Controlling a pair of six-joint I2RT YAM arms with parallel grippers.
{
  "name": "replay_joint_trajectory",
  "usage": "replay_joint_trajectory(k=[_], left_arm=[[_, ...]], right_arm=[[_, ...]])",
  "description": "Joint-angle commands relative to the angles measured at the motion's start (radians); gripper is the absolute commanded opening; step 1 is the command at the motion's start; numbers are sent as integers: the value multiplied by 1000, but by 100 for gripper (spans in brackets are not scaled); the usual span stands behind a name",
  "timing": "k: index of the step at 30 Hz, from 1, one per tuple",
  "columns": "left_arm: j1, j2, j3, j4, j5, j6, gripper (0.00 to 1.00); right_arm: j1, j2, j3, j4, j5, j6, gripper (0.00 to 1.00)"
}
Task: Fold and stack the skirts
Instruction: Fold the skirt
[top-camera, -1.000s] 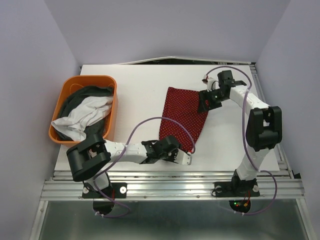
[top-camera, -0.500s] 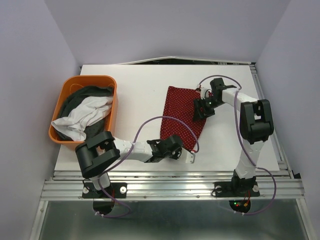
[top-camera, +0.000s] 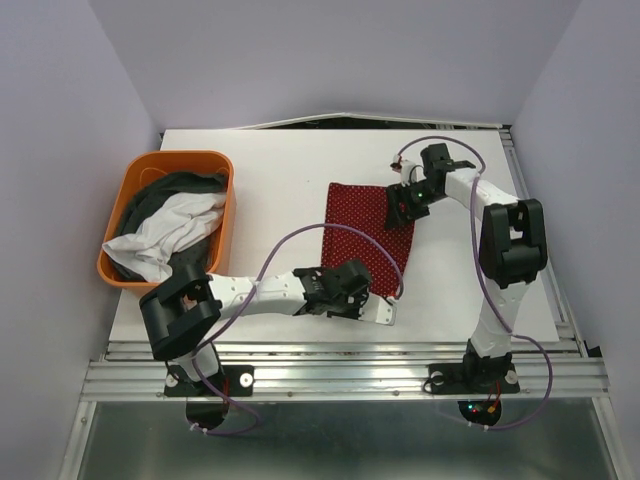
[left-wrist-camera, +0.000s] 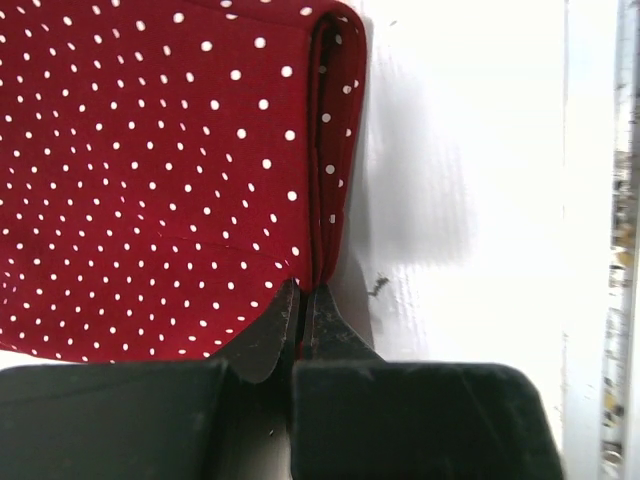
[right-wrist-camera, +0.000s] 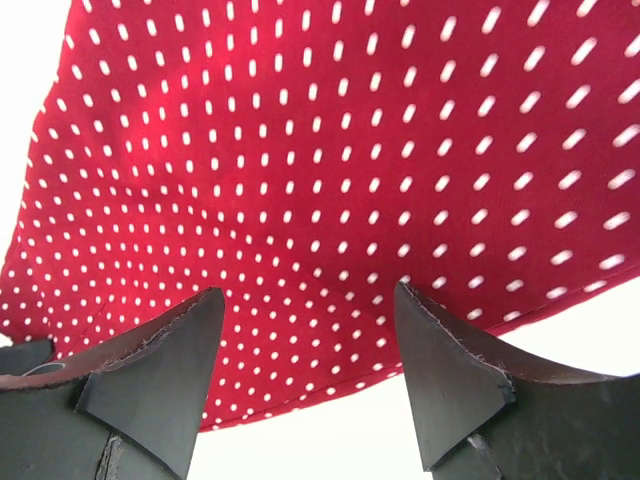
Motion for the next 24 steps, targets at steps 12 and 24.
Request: replay_joint_trajectory(k=[12,24], left_arm=[[9,-84,167,-228,201,-69,0],[9,-87,321,-447,379,-84,0]], right_arm=[[9,-15,116,28,39,-41,77],[9,226,337,150,21,-37,83]])
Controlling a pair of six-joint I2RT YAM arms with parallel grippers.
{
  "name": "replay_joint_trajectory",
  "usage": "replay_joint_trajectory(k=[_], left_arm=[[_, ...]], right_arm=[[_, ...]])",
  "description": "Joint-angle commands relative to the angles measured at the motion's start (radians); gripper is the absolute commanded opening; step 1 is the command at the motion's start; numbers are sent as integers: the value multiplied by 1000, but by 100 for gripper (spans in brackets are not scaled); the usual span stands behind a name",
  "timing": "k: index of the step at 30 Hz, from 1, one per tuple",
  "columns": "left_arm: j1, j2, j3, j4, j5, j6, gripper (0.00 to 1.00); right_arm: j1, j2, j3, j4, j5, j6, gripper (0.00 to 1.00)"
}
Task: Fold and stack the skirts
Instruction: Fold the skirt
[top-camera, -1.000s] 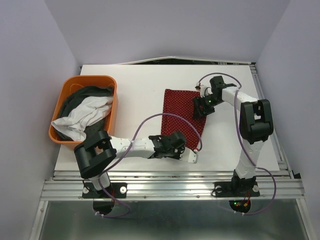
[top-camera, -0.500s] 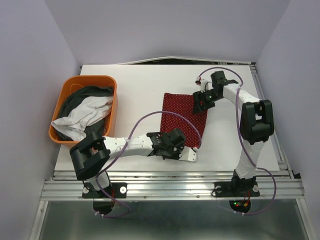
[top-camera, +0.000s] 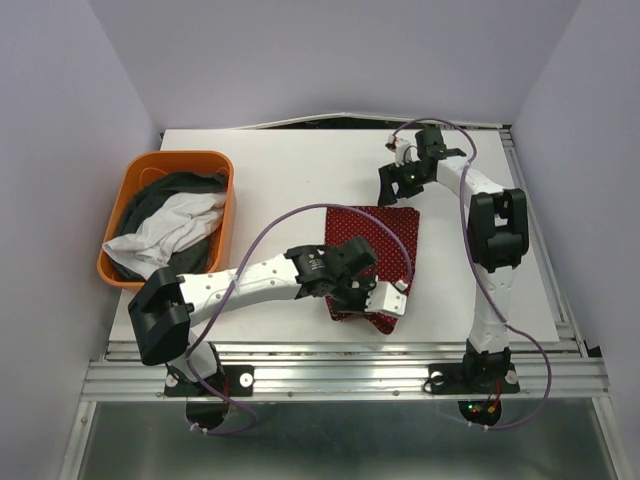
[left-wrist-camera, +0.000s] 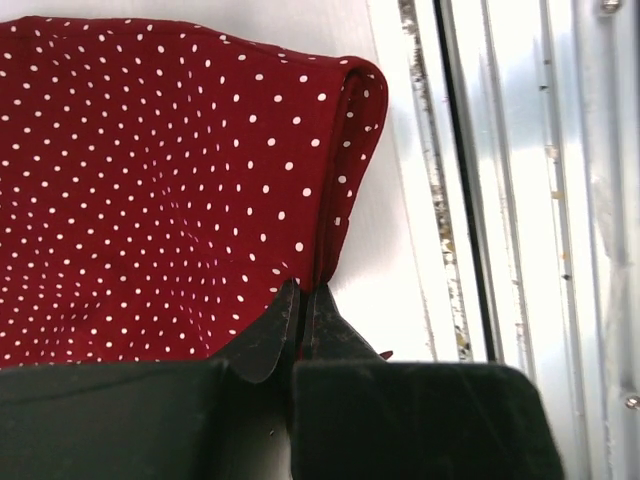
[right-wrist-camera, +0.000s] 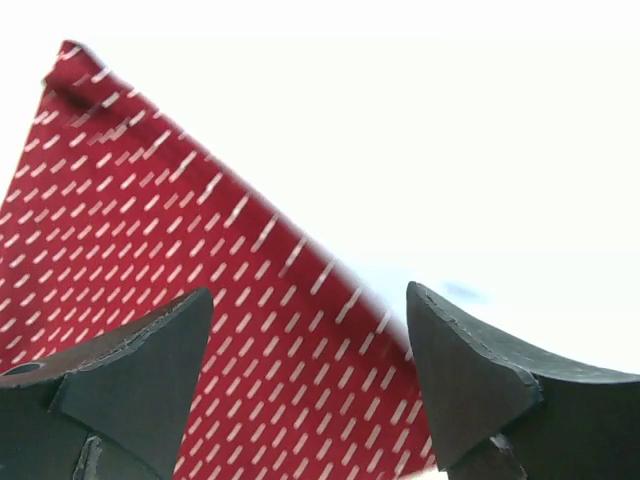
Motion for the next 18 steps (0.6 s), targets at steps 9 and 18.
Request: replay_joint_trajectory(k=[9,18], left_arm=[[56,63,182,-186,246,1,0],[119,147,337,-261,281,41,0]], right_arm=[[18,128,63,-69,-213,-110,61],[58,106,-33,-139,-307,-188,29]])
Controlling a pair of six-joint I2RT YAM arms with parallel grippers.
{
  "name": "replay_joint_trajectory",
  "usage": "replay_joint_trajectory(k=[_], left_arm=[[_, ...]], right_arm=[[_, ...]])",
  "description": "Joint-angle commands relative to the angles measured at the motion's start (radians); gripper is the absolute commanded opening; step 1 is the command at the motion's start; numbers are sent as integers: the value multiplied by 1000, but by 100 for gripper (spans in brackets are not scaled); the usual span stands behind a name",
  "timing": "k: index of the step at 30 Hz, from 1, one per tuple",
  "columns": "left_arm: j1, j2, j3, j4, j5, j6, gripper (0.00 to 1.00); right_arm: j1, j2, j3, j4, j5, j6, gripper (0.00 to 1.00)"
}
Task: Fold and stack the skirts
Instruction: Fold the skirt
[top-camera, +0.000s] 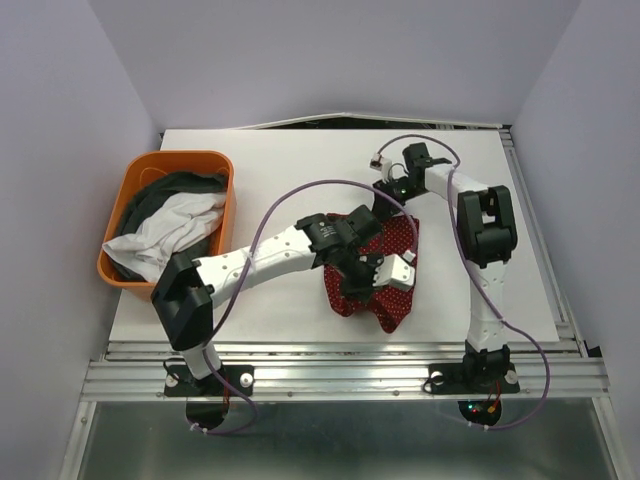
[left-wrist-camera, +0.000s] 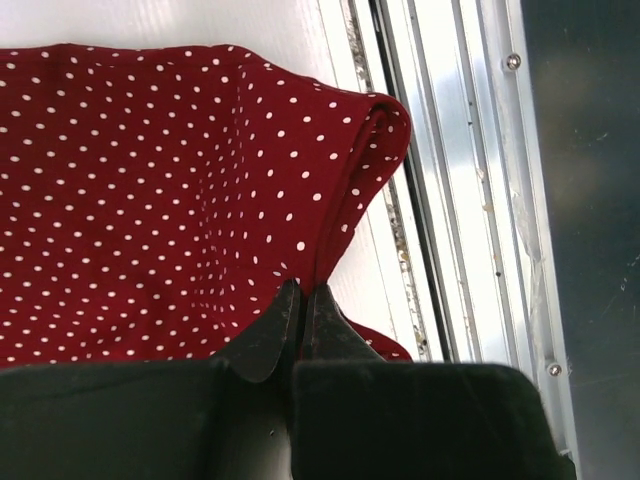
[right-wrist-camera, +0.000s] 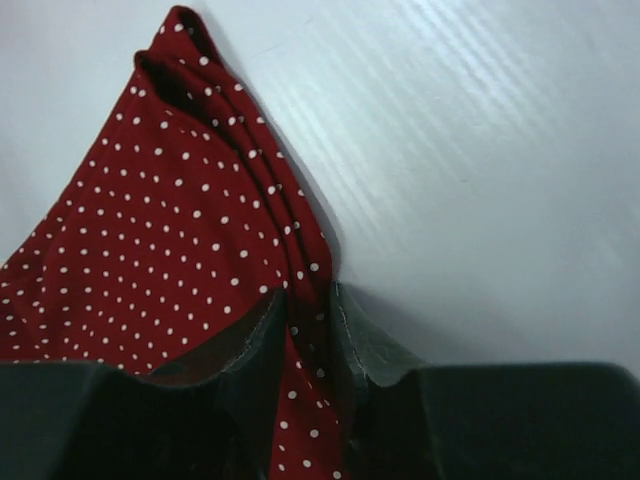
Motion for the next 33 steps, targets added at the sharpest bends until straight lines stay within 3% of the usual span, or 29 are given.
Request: replay_joint_trajectory(k=[1,7,15,33], left_arm=[[26,12,103,-62,54,29,0],[82,72,201,-119,86,72,0],[213,226,347,-190,149,172,0],[359,488,577,-145,59,287,0]], right_arm=[[25,-18,-46,-87,-50,-64,28],[55,-47,-110,-115,-122,-99,20],[84,-77,-150,-133,-184,-102,20],[94,-20,-58,-144,-158,-69,22]])
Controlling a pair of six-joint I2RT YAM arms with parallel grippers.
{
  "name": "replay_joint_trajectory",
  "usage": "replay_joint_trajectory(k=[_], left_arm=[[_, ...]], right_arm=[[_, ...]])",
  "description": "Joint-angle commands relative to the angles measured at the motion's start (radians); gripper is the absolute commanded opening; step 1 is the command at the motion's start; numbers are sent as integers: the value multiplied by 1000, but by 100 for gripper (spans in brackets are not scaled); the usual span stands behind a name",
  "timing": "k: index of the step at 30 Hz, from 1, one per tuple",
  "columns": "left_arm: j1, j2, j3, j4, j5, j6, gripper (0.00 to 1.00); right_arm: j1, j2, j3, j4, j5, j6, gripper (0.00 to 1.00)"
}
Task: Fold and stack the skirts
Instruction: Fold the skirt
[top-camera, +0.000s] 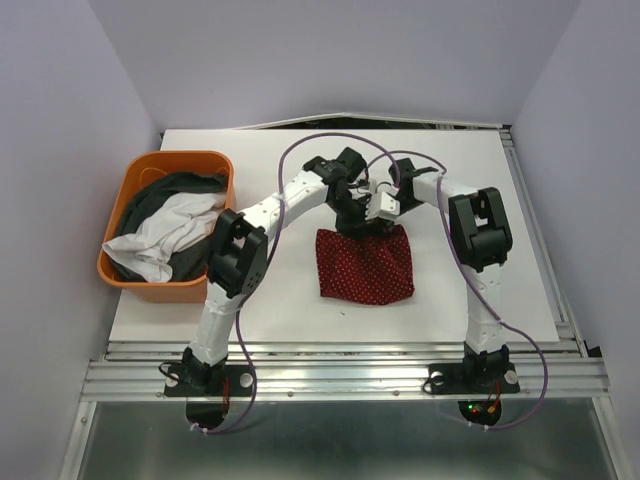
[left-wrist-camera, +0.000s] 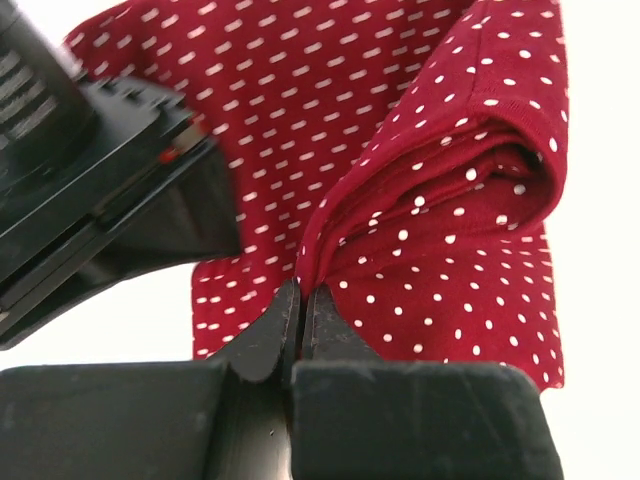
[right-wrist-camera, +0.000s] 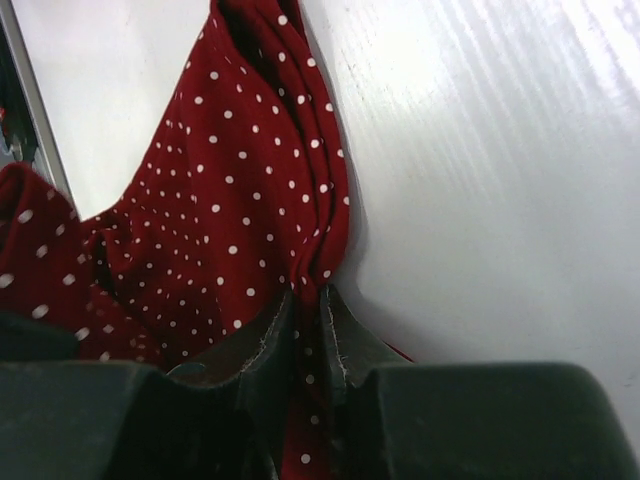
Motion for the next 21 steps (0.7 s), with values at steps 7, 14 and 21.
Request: replay_joint_trajectory(k=[7,14,21], left_arm=[[33,27,32,91,-36,18,0],[42,17,-34,232,-85,-8,0],[42,38,-57,248,-98,-4,0]], right_arm=[[10,28,95,-11,15,13,22],[10,36,104,-11,35,11,23],[10,44,130,-4,72,25,26]])
